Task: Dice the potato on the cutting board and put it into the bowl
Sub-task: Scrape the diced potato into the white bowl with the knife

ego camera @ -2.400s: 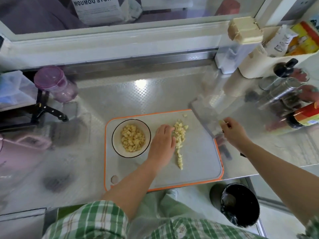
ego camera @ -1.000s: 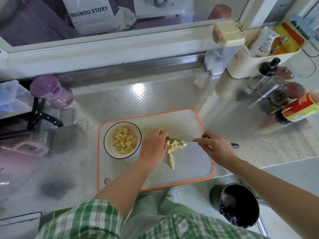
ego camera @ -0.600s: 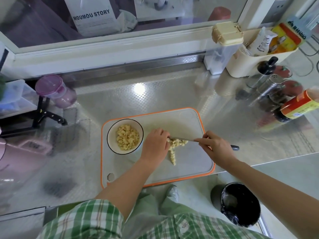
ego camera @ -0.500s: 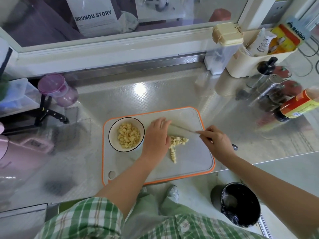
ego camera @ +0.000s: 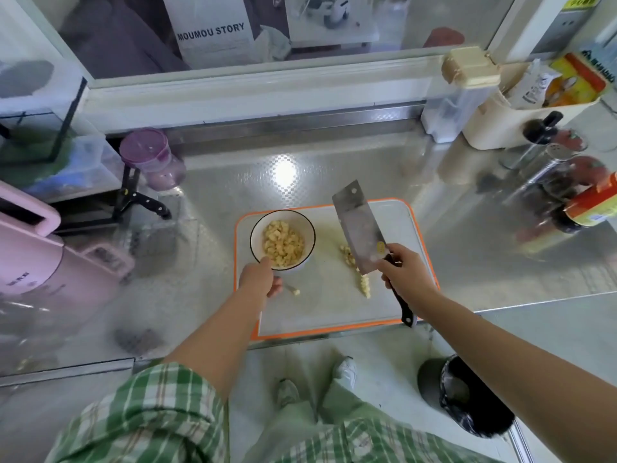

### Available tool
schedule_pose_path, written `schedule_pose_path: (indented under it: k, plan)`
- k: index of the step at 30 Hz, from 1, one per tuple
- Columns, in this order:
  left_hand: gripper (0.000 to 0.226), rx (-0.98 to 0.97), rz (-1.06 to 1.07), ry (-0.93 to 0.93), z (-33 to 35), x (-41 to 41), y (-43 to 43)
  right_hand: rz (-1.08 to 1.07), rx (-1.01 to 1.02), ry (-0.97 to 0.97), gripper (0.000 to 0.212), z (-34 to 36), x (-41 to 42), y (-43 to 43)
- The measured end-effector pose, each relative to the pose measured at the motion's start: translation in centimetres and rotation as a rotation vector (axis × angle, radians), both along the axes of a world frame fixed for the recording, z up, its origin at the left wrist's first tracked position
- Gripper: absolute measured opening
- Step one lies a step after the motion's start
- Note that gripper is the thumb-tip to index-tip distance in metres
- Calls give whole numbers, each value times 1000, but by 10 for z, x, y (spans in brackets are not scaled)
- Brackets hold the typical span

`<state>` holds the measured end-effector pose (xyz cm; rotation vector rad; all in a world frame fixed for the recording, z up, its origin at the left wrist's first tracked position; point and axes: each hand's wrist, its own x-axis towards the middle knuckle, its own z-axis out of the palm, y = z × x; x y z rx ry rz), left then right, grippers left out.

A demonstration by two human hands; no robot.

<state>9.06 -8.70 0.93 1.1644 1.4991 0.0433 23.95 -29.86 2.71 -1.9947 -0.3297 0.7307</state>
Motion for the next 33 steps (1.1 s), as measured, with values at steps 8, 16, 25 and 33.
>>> schedule_pose_path:
  k: [8,16,25,33]
  plan:
    - [26,223,116,-43,15,-19,13,28,-55,-24,4,0,-67,17]
    - [32,287,173,39,5,-72,40,301,-151,-160,4,-30,-139,85]
    - [59,263,113,10,-52,-83,58,-31,-289,-223,9,-32,-113,36]
    - [43,236,92,-84,4,-85,54,-16,-70,-59,7,-8,-121,80]
